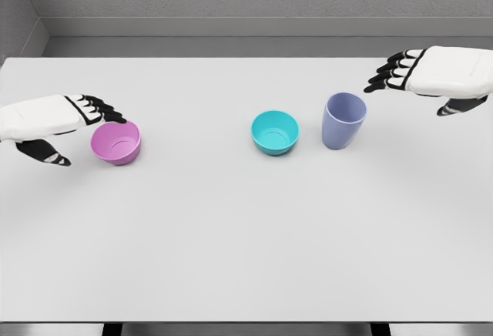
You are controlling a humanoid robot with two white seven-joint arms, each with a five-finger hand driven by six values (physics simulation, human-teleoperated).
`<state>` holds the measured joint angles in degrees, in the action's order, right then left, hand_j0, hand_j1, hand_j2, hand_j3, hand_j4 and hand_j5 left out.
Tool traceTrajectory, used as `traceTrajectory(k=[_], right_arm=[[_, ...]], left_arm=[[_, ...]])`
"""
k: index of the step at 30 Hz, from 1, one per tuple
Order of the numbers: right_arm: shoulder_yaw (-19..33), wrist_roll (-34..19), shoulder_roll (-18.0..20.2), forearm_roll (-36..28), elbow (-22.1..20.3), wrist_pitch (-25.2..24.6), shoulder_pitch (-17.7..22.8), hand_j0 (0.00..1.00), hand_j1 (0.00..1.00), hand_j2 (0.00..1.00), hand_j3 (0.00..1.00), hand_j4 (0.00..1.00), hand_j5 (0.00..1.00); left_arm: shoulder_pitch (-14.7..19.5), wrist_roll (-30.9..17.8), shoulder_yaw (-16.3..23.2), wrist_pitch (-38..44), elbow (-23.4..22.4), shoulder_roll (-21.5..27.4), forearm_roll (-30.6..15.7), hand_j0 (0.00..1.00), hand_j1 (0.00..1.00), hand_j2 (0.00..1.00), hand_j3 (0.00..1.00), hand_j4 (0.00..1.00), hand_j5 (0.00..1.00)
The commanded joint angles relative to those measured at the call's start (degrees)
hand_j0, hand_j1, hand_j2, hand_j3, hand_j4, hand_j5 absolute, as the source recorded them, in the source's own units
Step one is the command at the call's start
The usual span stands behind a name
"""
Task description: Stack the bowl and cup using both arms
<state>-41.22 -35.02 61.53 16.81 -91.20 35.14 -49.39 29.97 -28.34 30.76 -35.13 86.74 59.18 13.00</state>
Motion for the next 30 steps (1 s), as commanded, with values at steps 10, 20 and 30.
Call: traceTrajectory(k=[10, 20, 30], right_arm=[[2.02, 0.02, 2.02, -6.18, 3.22, -0.14, 0.17, 1.00, 1.00, 1.00, 1.00, 1.00, 1.00], [1.93, 0.02, -1.32, -6.09, 1.29, -0.14, -0.18, 1.00, 1.00, 1.00, 1.00, 1.00, 1.00], [0.52, 0.02, -4.22, -5.91, 1.81, -0.14, -1.41, 1.00, 1.00, 1.00, 1.00, 1.00, 1.00]], left_arm=[[7.64, -6.66, 6.07, 0.13, -2.89, -0.38, 2.91, 1.00, 1.00, 1.00, 1.00, 1.00, 1.00], [13.36, -6.66, 13.89, 0.13, -3.77, -4.25, 5.02, 1.00, 1.00, 1.00, 1.00, 1.00, 1.00], [13.36, -6.66, 13.89, 0.13, -10.01, -8.38, 5.02, 1.00, 1.00, 1.00, 1.00, 1.00, 1.00]])
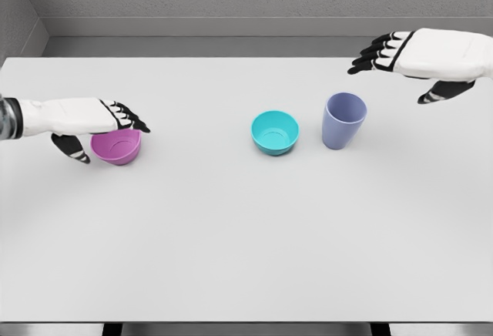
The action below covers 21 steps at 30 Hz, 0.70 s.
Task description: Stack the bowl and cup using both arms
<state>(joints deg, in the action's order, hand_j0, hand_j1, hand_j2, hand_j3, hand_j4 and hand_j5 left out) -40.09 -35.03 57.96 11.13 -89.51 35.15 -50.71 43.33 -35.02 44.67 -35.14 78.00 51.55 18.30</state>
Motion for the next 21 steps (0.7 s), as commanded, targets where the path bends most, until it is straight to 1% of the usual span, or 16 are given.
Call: traceTrajectory(k=[1, 2, 3, 4, 5, 8, 12, 14, 15, 18, 20, 21], right_arm=[[-0.78, 0.03, -0.91, -0.14, 0.12, -0.15, 0.00, 1.00, 1.00, 1.00, 1.00, 1.00, 1.00], [-0.78, 0.03, -1.44, -0.05, 0.12, -0.15, 0.00, 1.00, 1.00, 1.00, 1.00, 1.00, 1.00], [-2.36, 0.03, -1.88, 0.03, 0.12, -0.15, -0.52, 1.00, 1.00, 1.00, 1.00, 1.00, 1.00], [-4.91, 0.03, -2.50, 1.26, 0.47, -0.15, -2.11, 1.00, 1.00, 1.00, 1.00, 1.00, 1.00], [-5.35, 0.03, -3.37, 1.97, 1.09, -0.15, -2.20, 1.00, 1.00, 1.00, 1.00, 1.00, 1.00], [-5.35, 0.03, -4.08, 2.14, 3.11, -0.15, -2.55, 1.00, 1.00, 1.00, 1.00, 1.00, 1.00], [-5.88, 0.03, -5.22, 2.67, 3.99, -0.15, -2.55, 1.00, 1.00, 1.00, 1.00, 1.00, 1.00], [-6.41, 0.03, -5.57, 3.11, 3.99, -0.15, -2.55, 1.00, 1.00, 1.00, 1.00, 1.00, 1.00], [-6.67, 0.03, -6.10, 4.07, 4.16, -0.15, -2.55, 1.00, 1.00, 1.00, 1.00, 1.00, 1.00], [-6.76, 0.03, -7.33, 4.52, 7.15, -0.15, -2.90, 1.00, 1.00, 1.00, 1.00, 1.00, 1.00], [-6.76, 0.03, -7.86, 4.69, 7.77, -0.15, -2.99, 1.00, 1.00, 1.00, 1.00, 1.00, 1.00], [-6.76, 0.03, -8.56, 4.95, 8.91, -0.15, -2.99, 1.00, 1.00, 1.00, 1.00, 1.00, 1.00]], left_arm=[[0.00, 0.02, -0.02, 0.14, -1.27, -0.75, -0.28, 1.00, 1.00, 1.00, 1.00, 1.00, 1.00], [0.00, 0.02, -0.02, 0.14, -1.27, -0.75, -0.28, 1.00, 1.00, 1.00, 1.00, 1.00, 1.00], [0.00, 0.02, -0.02, 0.14, -1.27, -0.75, -0.28, 1.00, 1.00, 1.00, 1.00, 1.00, 1.00], [0.00, 0.02, -0.02, 0.14, -1.36, -0.75, -0.19, 1.00, 1.00, 1.00, 1.00, 1.00, 1.00], [0.00, 0.02, -0.02, 0.14, -1.97, -0.83, -0.28, 1.00, 1.00, 1.00, 1.00, 1.00, 1.00], [0.00, 0.02, -0.02, 0.14, -4.08, -2.33, -0.19, 1.00, 1.00, 1.00, 1.00, 1.00, 1.00], [0.00, 0.02, -0.02, 0.14, -4.09, -2.42, -0.19, 1.00, 1.00, 1.00, 1.00, 1.00, 1.00], [0.00, 0.02, -0.02, 0.14, -4.26, -2.50, 0.51, 1.00, 1.00, 1.00, 1.00, 1.00, 1.00], [0.00, 0.02, -0.11, 0.14, -4.52, -2.86, 0.60, 1.00, 1.00, 1.00, 1.00, 1.00, 1.00], [0.09, 0.02, -0.11, 0.14, -5.40, -3.21, 0.95, 1.00, 1.00, 1.00, 1.00, 1.00, 1.00], [0.09, 0.02, -0.19, 0.14, -5.58, -3.21, 0.95, 1.00, 1.00, 1.00, 1.00, 1.00, 1.00], [0.09, 0.02, -0.28, 0.14, -5.84, -3.21, 0.95, 1.00, 1.00, 1.00, 1.00, 1.00, 1.00]])
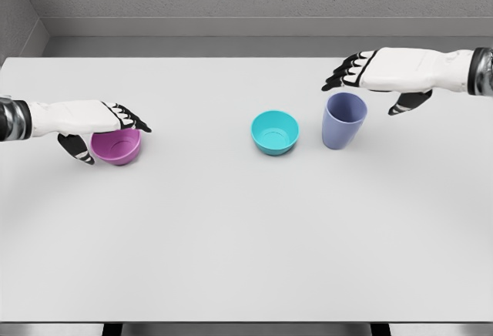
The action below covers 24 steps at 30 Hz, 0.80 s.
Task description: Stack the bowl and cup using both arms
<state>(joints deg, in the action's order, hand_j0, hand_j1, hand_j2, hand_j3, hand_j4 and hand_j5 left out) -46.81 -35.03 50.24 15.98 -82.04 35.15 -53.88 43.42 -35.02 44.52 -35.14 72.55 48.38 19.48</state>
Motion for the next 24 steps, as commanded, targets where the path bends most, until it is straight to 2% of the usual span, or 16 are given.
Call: traceTrajectory(k=[1, 6, 8, 24], right_arm=[[-0.21, 0.03, -1.11, 0.72, 2.32, -0.15, -0.09, 1.00, 1.00, 1.00, 1.00, 1.00, 1.00], [-0.74, 0.03, -1.99, 0.99, 4.08, -0.15, -0.18, 1.00, 1.00, 1.00, 1.00, 1.00, 1.00], [-0.91, 0.03, -1.99, 0.99, 4.08, -0.15, -0.18, 1.00, 1.00, 1.00, 1.00, 1.00, 1.00], [-4.17, 0.03, -3.83, 1.16, 4.08, -0.15, -1.49, 1.00, 1.00, 1.00, 1.00, 1.00, 1.00]], left_arm=[[0.00, 0.02, -0.22, 0.14, -0.39, -0.13, 0.20, 1.00, 1.00, 1.00, 1.00, 1.00, 1.00], [0.09, 0.02, -0.40, 0.14, -0.56, -0.48, 0.64, 1.00, 1.00, 1.00, 1.00, 1.00, 1.00], [0.17, 0.02, -0.40, 0.14, -2.06, -1.80, 1.34, 1.00, 1.00, 1.00, 1.00, 1.00, 1.00], [0.35, 0.02, -0.13, 0.14, -2.15, -1.97, 2.14, 1.00, 1.00, 1.00, 1.00, 1.00, 1.00]])
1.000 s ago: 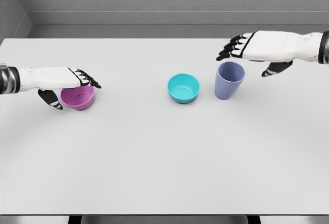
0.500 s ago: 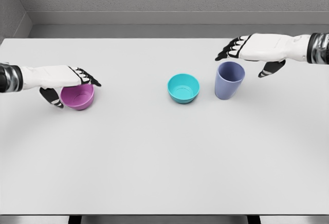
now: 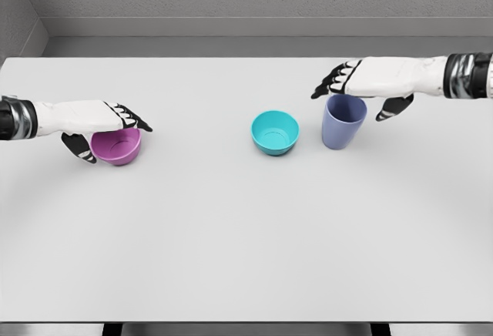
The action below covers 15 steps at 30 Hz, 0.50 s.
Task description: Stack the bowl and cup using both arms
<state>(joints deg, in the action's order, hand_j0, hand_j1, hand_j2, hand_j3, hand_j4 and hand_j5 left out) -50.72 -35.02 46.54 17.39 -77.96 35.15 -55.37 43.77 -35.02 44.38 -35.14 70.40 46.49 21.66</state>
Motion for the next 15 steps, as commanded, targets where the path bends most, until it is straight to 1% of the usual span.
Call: traceTrajectory(k=[1, 5, 11, 15], right_arm=[[-0.17, 0.02, -0.22, 0.72, 0.00, -0.15, 0.00, 1.00, 1.00, 1.00, 1.00, 1.00, 1.00], [-0.25, 0.02, -0.66, 1.16, 0.09, -0.15, 0.00, 1.00, 1.00, 1.00, 1.00, 1.00, 1.00], [-0.34, 0.02, -1.80, 1.42, 2.55, -0.15, -0.18, 1.00, 1.00, 1.00, 1.00, 1.00, 1.00], [-0.43, 0.02, -2.33, 2.39, 2.64, -0.15, -0.26, 1.00, 1.00, 1.00, 1.00, 1.00, 1.00]], left_arm=[[-0.09, 0.02, 0.00, 0.14, 0.00, -0.08, 0.05, 1.00, 1.00, 1.00, 1.00, 1.00, 1.00], [-0.09, 0.02, 0.09, 0.14, -0.27, -0.43, 0.66, 1.00, 1.00, 1.00, 1.00, 1.00, 1.00], [-0.18, 0.02, 0.09, 0.14, -0.36, -0.52, 0.84, 1.00, 1.00, 1.00, 1.00, 1.00, 1.00], [-0.18, 0.02, 0.09, 0.14, -0.36, -0.52, 0.93, 1.00, 1.00, 1.00, 1.00, 1.00, 1.00]])
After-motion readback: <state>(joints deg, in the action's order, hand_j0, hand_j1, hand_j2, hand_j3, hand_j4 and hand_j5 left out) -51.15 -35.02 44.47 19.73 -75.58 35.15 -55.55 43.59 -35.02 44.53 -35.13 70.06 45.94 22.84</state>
